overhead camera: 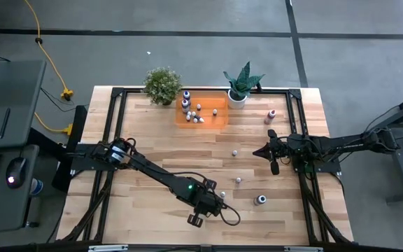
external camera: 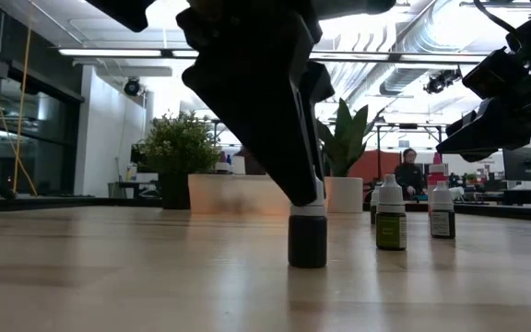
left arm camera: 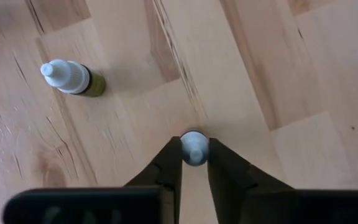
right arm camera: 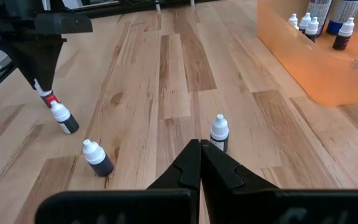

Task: Pick & Place food coloring
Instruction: Put the small red bottle into the bin

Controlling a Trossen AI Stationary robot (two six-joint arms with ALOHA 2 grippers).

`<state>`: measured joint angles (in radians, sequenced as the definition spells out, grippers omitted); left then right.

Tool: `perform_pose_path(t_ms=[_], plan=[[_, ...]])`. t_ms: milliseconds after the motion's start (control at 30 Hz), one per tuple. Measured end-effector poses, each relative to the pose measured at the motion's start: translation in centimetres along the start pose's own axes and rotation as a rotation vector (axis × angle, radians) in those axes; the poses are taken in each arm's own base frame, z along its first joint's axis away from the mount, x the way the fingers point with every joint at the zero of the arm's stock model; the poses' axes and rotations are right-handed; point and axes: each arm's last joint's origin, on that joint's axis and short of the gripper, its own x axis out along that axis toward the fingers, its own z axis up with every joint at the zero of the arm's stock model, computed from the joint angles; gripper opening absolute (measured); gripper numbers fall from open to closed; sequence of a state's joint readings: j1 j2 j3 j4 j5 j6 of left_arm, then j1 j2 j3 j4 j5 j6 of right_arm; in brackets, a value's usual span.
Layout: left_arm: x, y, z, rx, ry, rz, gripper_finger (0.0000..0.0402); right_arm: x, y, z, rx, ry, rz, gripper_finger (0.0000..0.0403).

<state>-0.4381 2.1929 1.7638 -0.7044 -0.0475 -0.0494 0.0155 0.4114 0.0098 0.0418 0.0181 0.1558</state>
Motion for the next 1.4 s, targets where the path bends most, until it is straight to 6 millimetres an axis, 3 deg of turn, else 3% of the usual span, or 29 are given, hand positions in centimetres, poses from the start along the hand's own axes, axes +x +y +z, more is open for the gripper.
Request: perform_pose_path(t_ms=[467,667,867,1167,1400], plan=[[-0.6,0.3,0.2,-0.015,-0.010,-0.015,0.0041,0.0,0.0,0.0,0.000,0.000,0.000,0.0000],[-3.8,1.2,0.6,-0.017,-0.049,-0.046,0.0041,0.0,0.0,0.0,0.000,-0.002,0.001,0.0000],[-7.7,1.8,0.6,0.112,-0.097,-0.126,0.0041,0.0,0.0,0.0,0.000,0.000,0.000,0.0000],[-13.7,2.3,-1.2,0.433,-0.058,-0.153,0.0041,0.0,0.0,0.0,0.000,-0.001,0.001,0.0000],[-17.4,3.0,-3.1,0.450,-0.017,-0.223,0.0041,0.0,0.0,0.0,0.000,0.000,0.000,0.0000]])
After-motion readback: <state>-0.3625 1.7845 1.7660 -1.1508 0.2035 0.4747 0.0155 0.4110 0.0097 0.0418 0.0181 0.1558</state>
